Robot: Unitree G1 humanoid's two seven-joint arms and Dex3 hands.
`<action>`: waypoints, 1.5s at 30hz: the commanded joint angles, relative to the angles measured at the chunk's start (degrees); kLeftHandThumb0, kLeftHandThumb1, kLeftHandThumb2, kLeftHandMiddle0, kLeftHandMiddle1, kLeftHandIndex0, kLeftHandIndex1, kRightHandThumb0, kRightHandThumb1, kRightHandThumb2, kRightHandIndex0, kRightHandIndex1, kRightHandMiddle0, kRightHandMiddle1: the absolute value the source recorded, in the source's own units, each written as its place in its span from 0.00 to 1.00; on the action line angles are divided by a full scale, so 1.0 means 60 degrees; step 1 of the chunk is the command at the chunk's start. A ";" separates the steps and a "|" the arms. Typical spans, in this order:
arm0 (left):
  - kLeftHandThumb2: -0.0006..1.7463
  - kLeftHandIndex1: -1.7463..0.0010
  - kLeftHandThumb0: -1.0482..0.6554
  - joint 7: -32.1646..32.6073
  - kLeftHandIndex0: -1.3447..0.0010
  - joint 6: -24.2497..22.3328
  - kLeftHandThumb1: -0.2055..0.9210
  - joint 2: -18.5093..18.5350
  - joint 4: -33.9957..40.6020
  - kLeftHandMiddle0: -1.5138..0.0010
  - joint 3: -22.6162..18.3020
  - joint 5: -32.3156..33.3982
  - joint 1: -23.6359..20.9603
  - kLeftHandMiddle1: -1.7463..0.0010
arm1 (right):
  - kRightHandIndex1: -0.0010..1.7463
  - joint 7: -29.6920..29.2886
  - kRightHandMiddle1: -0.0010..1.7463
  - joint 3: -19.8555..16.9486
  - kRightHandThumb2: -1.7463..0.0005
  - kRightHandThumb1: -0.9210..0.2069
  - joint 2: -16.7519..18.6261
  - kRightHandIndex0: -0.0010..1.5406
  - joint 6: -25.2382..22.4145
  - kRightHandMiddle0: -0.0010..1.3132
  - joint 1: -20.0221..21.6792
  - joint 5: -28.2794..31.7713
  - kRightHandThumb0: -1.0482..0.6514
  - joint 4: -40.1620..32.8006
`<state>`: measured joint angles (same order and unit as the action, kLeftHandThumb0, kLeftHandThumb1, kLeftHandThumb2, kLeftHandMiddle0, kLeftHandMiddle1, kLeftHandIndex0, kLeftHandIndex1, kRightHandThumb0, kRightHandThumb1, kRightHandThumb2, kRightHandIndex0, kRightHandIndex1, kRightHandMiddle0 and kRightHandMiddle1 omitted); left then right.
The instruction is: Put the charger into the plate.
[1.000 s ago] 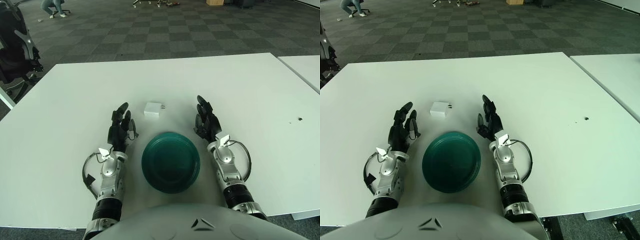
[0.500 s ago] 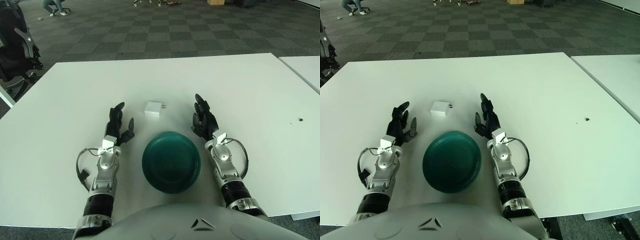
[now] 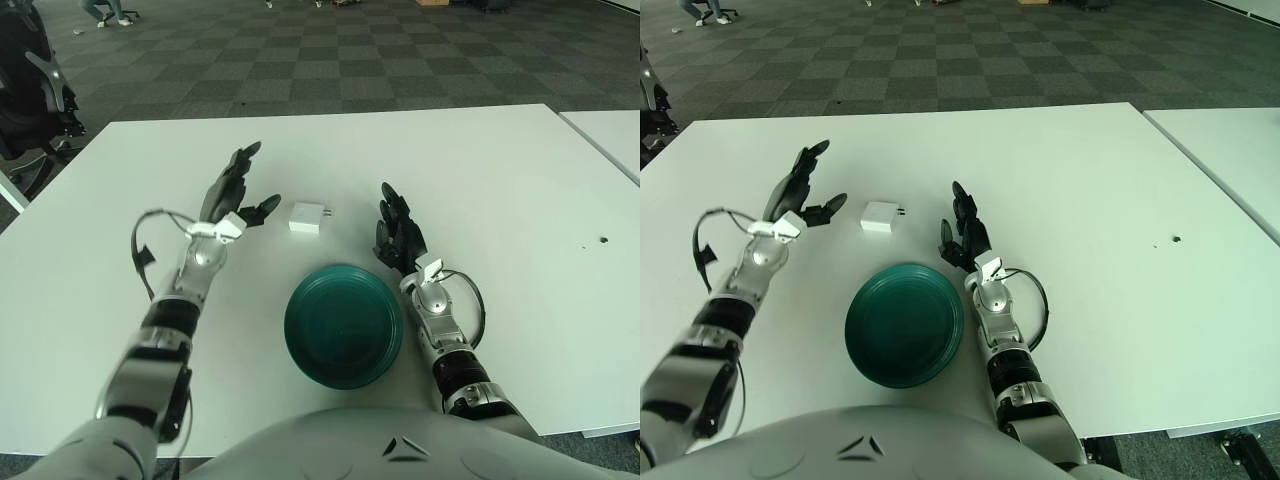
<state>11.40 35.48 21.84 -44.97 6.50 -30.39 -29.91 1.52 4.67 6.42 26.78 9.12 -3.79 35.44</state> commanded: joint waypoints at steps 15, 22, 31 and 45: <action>0.12 0.72 0.00 -0.1421 1.00 0.0038 1.00 0.0698 -0.3602 0.98 0.4482 -0.3963 -0.3777 1.00 | 0.01 -0.0718 0.16 0.0518 0.52 0.00 0.0375 0.05 -0.0684 0.00 -0.0838 -0.0544 0.13 0.2630; 0.16 0.68 0.00 -0.2651 1.00 0.0437 1.00 0.0448 -0.4078 1.00 0.4876 -0.3801 -0.4508 1.00 | 0.00 -0.0869 0.15 0.0599 0.52 0.00 0.0425 0.05 -0.0732 0.00 -0.0638 -0.0596 0.12 0.2870; 0.19 0.58 0.00 -0.3674 1.00 0.0657 1.00 0.0035 -0.4602 0.98 0.5099 -0.3553 -0.4972 1.00 | 0.00 -0.0865 0.13 0.0513 0.53 0.00 0.0501 0.04 -0.0707 0.00 -0.0465 -0.0409 0.12 0.3209; 0.12 0.44 0.00 -0.4154 1.00 0.0204 1.00 -0.0653 -0.5100 0.92 0.5048 -0.3300 -0.4998 0.99 | 0.00 -0.1035 0.15 0.0369 0.54 0.00 0.0359 0.05 -0.0091 0.00 -0.0444 -0.0364 0.10 0.3608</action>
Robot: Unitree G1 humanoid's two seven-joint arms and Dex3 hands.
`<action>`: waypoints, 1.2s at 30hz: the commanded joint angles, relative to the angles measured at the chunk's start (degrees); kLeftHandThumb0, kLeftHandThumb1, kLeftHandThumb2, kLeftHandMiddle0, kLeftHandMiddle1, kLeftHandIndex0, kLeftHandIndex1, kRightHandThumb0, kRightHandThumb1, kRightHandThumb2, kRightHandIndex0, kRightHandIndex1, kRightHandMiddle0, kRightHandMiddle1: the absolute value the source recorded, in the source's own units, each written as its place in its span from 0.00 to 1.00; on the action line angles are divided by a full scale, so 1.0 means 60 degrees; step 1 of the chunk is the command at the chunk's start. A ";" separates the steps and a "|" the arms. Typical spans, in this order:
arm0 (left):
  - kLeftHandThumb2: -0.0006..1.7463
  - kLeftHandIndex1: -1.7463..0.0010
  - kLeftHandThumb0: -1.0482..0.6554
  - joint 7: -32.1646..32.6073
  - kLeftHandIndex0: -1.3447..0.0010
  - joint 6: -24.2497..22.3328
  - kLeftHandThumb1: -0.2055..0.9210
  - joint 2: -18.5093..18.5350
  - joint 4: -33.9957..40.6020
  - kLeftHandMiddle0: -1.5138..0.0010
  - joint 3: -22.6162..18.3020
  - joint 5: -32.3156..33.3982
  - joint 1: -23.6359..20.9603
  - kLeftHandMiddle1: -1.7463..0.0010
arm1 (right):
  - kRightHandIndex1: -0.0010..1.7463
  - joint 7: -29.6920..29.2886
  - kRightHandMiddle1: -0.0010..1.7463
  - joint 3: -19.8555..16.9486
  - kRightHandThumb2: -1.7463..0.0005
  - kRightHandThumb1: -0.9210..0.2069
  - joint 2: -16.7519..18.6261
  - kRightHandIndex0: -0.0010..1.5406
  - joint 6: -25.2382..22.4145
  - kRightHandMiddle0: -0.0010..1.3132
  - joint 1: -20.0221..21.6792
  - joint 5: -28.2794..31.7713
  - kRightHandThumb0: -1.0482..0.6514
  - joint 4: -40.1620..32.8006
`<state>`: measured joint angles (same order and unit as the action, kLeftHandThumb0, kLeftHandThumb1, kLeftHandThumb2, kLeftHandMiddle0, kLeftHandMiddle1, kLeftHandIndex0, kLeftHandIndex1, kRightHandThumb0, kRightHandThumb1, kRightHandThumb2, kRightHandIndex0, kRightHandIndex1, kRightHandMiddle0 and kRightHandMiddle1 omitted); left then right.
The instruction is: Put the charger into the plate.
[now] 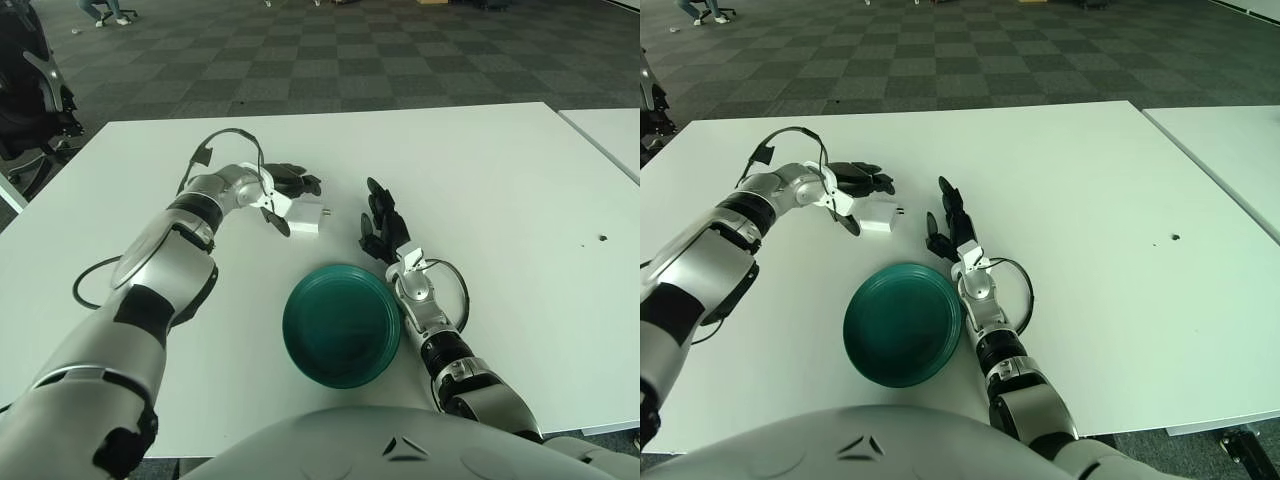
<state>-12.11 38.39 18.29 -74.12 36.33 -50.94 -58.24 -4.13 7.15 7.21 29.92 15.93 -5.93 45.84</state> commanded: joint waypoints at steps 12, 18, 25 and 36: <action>0.12 0.48 0.00 -0.0424 1.00 -0.0708 1.00 -0.0412 -0.0366 0.92 -0.0067 0.0467 -0.0057 0.99 | 0.00 -0.0036 0.10 -0.0059 0.52 0.00 0.0087 0.01 -0.0592 0.00 -0.1801 0.0031 0.09 0.1772; 0.14 0.53 0.00 -0.0464 1.00 -0.0956 1.00 -0.0685 -0.0418 0.92 -0.0200 0.0739 0.0050 1.00 | 0.00 -0.0009 0.09 -0.0125 0.51 0.00 0.0062 0.00 -0.0757 0.00 -0.1938 0.0122 0.09 0.1646; 0.17 0.54 0.00 -0.0518 1.00 -0.1311 1.00 -0.0953 -0.0520 0.90 -0.0254 0.0978 0.0149 0.99 | 0.00 0.0118 0.08 -0.0315 0.52 0.00 0.0056 0.00 -0.0859 0.00 -0.2117 0.0373 0.09 0.1519; 0.19 0.47 0.00 0.1109 0.99 -0.2262 1.00 -0.1117 -0.0675 0.85 0.0563 0.0175 0.0580 0.98 | 0.00 0.0344 0.08 -0.0553 0.55 0.00 -0.0209 0.00 -0.0850 0.00 -0.2552 0.0695 0.12 0.1093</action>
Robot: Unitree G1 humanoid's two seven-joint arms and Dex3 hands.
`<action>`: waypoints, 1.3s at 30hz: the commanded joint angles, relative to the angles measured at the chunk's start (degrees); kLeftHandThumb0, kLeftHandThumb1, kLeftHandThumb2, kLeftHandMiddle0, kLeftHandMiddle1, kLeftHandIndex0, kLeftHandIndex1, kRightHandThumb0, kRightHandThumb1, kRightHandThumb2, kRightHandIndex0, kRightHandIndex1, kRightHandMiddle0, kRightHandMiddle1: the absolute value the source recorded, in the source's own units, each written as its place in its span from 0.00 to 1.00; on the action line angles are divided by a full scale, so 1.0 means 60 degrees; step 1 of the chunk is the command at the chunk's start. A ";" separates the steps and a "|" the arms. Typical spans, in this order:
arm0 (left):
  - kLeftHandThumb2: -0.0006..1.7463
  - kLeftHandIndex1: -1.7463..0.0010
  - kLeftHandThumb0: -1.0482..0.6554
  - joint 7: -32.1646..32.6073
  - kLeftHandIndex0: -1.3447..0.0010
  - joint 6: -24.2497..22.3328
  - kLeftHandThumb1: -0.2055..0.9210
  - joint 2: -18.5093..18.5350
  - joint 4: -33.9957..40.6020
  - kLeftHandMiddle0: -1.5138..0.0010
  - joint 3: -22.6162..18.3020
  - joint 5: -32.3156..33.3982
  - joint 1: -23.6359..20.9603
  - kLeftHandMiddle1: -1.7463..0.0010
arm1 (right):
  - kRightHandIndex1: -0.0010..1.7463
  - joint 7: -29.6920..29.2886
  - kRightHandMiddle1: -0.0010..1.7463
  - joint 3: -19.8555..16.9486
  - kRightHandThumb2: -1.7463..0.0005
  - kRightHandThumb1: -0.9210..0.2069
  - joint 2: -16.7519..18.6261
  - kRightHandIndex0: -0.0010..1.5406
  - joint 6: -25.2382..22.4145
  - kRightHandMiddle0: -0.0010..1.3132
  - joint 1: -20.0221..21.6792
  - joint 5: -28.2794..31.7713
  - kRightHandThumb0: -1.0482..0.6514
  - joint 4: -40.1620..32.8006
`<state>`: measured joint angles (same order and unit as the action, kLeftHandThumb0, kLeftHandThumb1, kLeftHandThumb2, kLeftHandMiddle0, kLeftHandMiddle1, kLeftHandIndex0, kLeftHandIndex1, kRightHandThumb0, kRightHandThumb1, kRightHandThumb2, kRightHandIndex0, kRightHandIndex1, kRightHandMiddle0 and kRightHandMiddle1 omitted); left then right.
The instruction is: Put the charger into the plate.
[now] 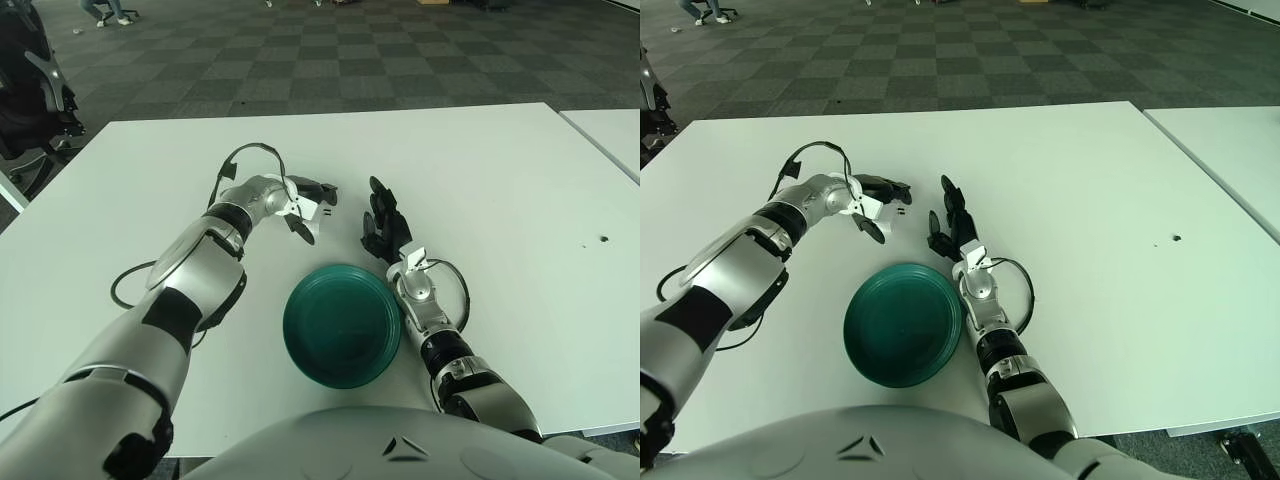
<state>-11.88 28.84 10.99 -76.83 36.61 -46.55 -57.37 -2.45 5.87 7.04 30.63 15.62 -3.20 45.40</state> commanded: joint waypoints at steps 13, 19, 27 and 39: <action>0.12 0.18 0.05 0.4218 0.94 -0.2185 1.00 -0.0226 -0.0534 0.99 0.1795 -0.1721 0.1574 0.35 | 0.00 0.0025 0.10 -0.0794 0.57 0.00 -0.0500 0.00 -0.1327 0.00 -0.3080 0.0562 0.18 0.0239; 0.08 0.11 0.16 0.4919 0.93 -0.2692 0.98 -0.0355 -0.0669 1.00 0.1988 -0.1740 0.2385 0.24 | 0.00 0.0489 0.10 -0.1012 0.57 0.00 -0.0874 0.00 -0.1332 0.00 -0.3823 0.0739 0.19 -0.0843; 0.49 0.07 0.53 0.5082 0.69 -0.3306 0.72 -0.0486 -0.0777 0.86 0.2445 -0.2036 0.3041 0.04 | 0.01 0.0829 0.13 -0.1753 0.59 0.00 -0.1523 0.02 -0.1977 0.00 -0.5611 0.1023 0.22 -0.3394; 0.79 0.00 0.61 0.5644 0.50 -0.3502 0.32 -0.0583 -0.0737 0.50 0.2575 -0.1828 0.2927 0.21 | 0.01 0.0508 0.19 -0.2787 0.61 0.00 -0.1699 0.06 -0.3132 0.00 -0.6058 0.1326 0.21 -0.4680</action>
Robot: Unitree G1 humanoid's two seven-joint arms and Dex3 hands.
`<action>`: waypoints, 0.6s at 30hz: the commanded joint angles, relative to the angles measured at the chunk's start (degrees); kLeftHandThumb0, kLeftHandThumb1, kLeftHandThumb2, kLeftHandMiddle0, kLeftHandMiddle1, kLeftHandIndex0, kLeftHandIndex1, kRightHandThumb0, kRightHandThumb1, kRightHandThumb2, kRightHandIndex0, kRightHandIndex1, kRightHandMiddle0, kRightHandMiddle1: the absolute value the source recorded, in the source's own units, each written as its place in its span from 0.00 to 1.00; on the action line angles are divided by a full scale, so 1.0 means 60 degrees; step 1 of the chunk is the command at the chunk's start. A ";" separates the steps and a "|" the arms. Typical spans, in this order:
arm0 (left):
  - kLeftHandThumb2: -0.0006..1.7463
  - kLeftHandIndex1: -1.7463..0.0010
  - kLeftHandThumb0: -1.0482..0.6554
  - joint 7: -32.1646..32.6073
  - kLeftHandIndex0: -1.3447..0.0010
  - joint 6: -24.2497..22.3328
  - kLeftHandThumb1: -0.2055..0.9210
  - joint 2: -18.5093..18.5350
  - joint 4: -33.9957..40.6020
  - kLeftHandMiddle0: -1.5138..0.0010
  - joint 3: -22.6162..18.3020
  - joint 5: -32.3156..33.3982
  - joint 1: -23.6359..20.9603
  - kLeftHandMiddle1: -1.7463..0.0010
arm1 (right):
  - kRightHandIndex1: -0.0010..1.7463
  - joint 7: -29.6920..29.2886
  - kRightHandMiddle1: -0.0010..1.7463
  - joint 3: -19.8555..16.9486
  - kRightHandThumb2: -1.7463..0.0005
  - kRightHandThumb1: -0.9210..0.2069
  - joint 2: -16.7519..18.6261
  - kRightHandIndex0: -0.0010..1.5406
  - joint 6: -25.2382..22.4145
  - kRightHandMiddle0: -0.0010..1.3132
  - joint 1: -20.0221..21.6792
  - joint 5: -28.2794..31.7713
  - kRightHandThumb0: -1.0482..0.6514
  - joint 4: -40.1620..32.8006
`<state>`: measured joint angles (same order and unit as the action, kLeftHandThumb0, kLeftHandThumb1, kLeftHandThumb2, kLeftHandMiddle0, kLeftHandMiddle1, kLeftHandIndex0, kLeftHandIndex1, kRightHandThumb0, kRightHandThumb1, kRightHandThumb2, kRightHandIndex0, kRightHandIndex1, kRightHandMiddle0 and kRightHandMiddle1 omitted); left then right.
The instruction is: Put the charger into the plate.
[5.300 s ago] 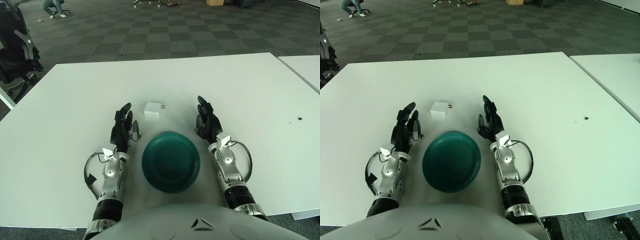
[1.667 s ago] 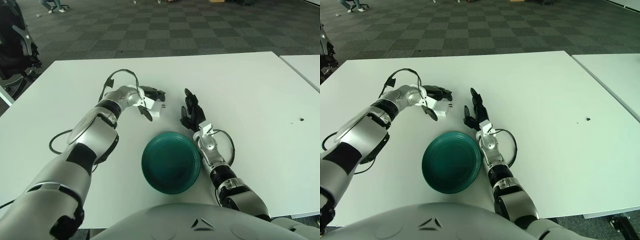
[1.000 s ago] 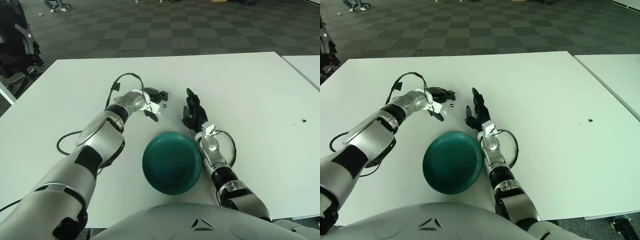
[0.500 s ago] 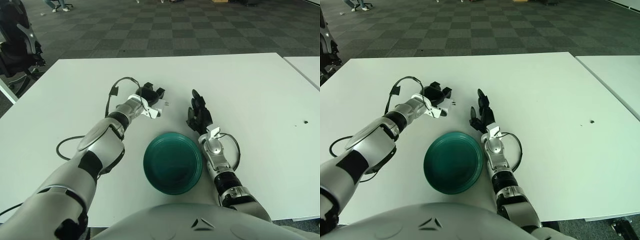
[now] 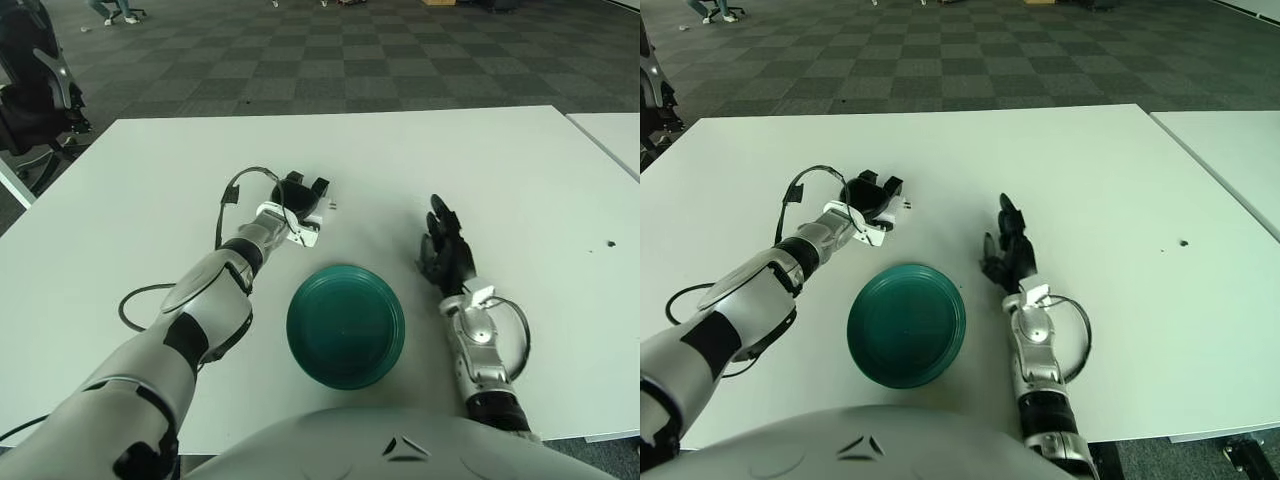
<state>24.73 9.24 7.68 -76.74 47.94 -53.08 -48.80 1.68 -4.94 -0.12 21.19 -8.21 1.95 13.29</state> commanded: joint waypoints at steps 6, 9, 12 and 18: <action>0.85 0.00 0.62 -0.0598 0.48 -0.0225 0.24 -0.0305 -0.0744 0.43 0.0130 -0.0127 0.1548 0.21 | 0.01 -0.0011 0.21 -0.1364 0.61 0.00 -0.0873 0.08 -0.1644 0.00 -0.1936 0.0675 0.20 0.0850; 0.88 0.00 0.62 -0.0969 0.50 -0.0261 0.21 -0.0558 -0.0740 0.42 -0.0398 0.0379 0.1624 0.17 | 0.01 0.0098 0.22 -0.1479 0.61 0.00 -0.1055 0.08 -0.1682 0.00 -0.1792 0.0800 0.20 0.1032; 0.90 0.00 0.62 -0.1263 0.51 -0.0247 0.21 -0.0708 -0.0728 0.42 -0.0730 0.0672 0.1598 0.14 | 0.01 0.0203 0.22 -0.1576 0.61 0.00 -0.1234 0.08 -0.1731 0.00 -0.1622 0.0923 0.20 0.1248; 0.92 0.00 0.62 -0.1677 0.52 -0.0118 0.20 -0.0907 -0.0683 0.43 -0.1391 0.1239 0.1388 0.10 | 0.01 0.0393 0.22 -0.1744 0.61 0.00 -0.1521 0.08 -0.1730 0.00 -0.1273 0.1088 0.20 0.1734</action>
<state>22.05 7.51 3.83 -77.05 41.29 -47.52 -47.32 3.30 -15.01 -10.15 18.38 -11.92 7.76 13.78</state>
